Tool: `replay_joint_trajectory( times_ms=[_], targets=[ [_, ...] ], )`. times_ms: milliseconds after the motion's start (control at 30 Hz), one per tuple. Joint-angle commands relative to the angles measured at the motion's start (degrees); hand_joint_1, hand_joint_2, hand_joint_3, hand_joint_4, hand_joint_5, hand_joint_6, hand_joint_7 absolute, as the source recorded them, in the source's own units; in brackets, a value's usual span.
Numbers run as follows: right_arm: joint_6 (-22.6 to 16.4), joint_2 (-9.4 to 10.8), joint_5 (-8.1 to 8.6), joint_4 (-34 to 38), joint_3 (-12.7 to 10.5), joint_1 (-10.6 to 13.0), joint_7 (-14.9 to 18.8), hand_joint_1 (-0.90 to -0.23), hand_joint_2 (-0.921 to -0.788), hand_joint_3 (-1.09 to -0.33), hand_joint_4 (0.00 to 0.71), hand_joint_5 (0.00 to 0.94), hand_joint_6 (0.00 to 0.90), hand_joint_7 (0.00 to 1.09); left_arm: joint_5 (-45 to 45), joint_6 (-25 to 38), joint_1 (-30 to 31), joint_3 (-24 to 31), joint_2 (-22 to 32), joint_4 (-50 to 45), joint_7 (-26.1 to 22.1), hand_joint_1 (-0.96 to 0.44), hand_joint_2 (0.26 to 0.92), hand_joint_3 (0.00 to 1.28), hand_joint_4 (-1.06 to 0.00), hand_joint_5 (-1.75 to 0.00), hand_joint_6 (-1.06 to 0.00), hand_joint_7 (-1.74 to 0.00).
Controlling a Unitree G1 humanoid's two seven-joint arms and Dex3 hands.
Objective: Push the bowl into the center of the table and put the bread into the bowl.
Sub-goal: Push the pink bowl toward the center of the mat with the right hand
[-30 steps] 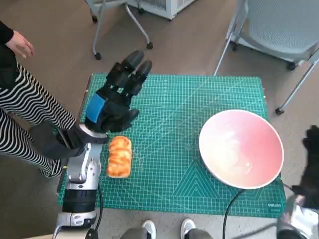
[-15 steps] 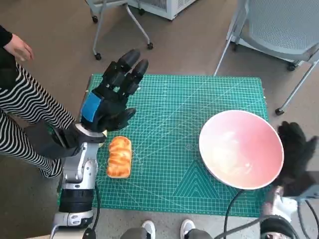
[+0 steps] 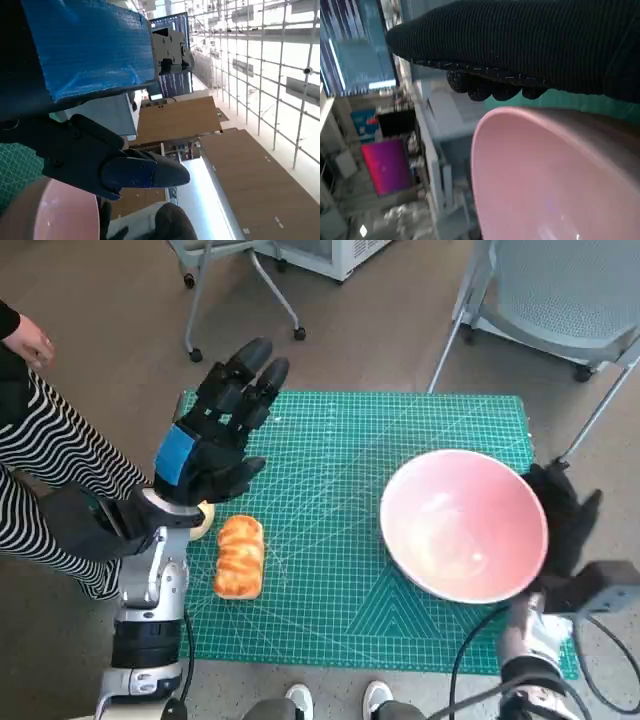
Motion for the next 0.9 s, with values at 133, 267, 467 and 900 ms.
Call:
replay_joint_trajectory(
  times_ms=[133, 267, 467, 900],
  targets=[
    [1.9, 1.2, -0.80, 1.8, 1.4, -2.2, -0.6, -0.573, -0.921, -0.933, 0.117, 0.002, 0.072, 0.45, 0.1, -0.4, 0.8, 0.7, 1.0, -1.3, 0.3, -0.62, 0.903, 0.25, -0.03, -0.03, 0.00, -0.39],
    [2.7, 1.9, -1.27, 2.1, 2.0, -3.7, -1.3, -0.580, -0.921, -0.934, 0.132, 0.009, 0.080, 0.45, 0.2, -0.2, 1.3, 0.7, 1.0, -2.1, 0.7, -0.64, 0.910, 0.24, -0.03, -0.03, 0.00, -0.39],
    [3.3, 2.5, -1.43, 2.4, 2.5, -4.8, -1.7, -0.583, -0.921, -0.931, 0.144, 0.013, 0.090, 0.46, 0.3, -0.3, 1.4, 0.7, 1.1, -2.2, 0.9, -0.65, 0.920, 0.23, -0.03, -0.03, 0.00, -0.40],
    [7.2, 5.2, -1.98, 4.0, 4.1, -9.9, -2.6, -0.570, -0.921, -0.954, 0.137, 0.005, 0.077, 0.46, -0.2, -0.3, 2.2, 1.3, 1.4, -3.0, 1.0, -0.66, 0.921, 0.23, -0.03, -0.03, 0.00, -0.38]
  ],
)
